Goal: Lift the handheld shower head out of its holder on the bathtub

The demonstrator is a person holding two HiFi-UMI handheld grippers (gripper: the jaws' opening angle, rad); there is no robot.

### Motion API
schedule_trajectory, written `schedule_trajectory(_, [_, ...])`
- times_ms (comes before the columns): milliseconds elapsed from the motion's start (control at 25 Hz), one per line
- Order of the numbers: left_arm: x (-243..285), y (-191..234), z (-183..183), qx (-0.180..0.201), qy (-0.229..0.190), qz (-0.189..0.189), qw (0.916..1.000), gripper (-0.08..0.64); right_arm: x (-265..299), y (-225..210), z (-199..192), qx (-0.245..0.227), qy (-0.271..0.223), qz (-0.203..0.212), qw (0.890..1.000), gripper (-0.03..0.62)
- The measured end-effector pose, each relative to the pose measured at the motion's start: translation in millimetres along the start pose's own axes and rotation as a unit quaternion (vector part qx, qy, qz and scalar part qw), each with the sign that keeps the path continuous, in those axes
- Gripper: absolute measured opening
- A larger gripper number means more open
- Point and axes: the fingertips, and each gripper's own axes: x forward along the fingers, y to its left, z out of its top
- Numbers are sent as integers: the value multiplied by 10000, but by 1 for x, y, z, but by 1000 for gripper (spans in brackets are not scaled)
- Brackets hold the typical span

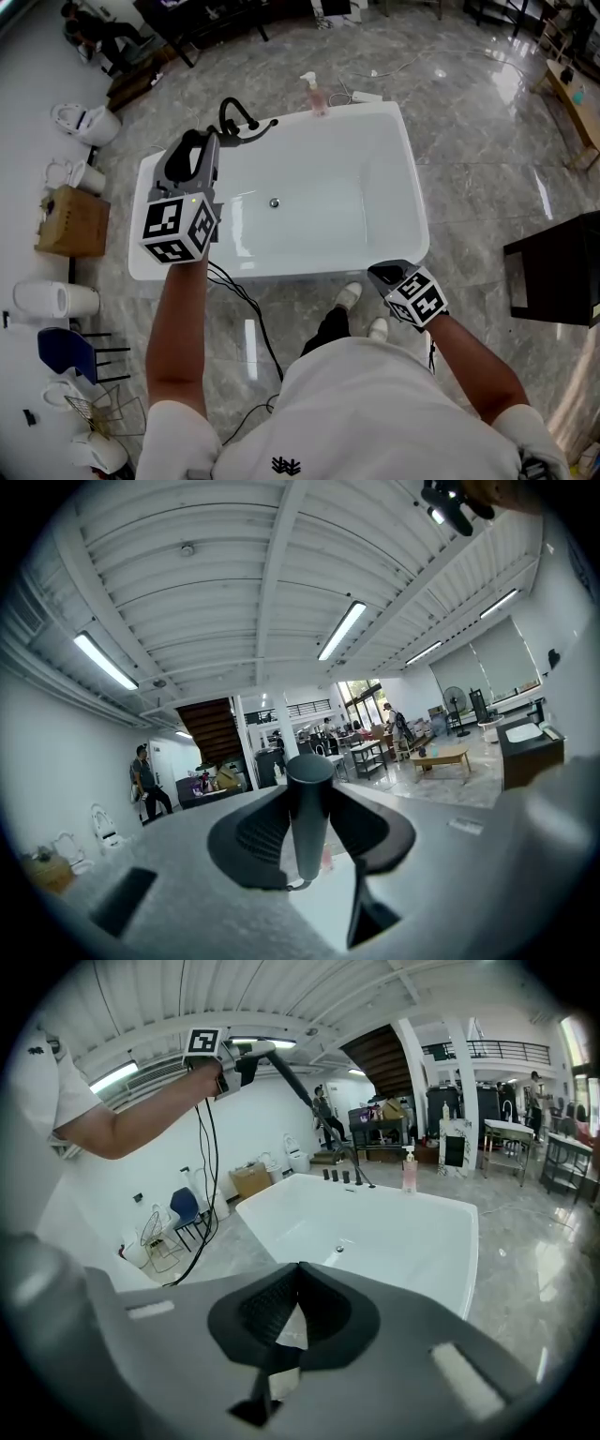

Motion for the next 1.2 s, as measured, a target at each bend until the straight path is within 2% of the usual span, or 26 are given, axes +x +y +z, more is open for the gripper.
schedule_trajectory(440, [-81, -23, 34, 17, -312, 106, 9995, 141, -18, 18, -11, -200, -67, 91, 9997, 9])
schedule_trajectory(600, [-103, -28, 37, -53, -326, 116, 9994, 141, -20, 25, -17, -230, -41, 145, 9996, 9])
schedule_trajectory(880, [-139, -38, 42, 49, -400, 213, 9990, 141, -24, 37, -24, -289, -105, 203, 9993, 11])
schedule_trajectory(1200, [-156, -40, 38, -10, -380, 233, 9990, 141, -25, 46, -22, -349, -120, 222, 9991, 11])
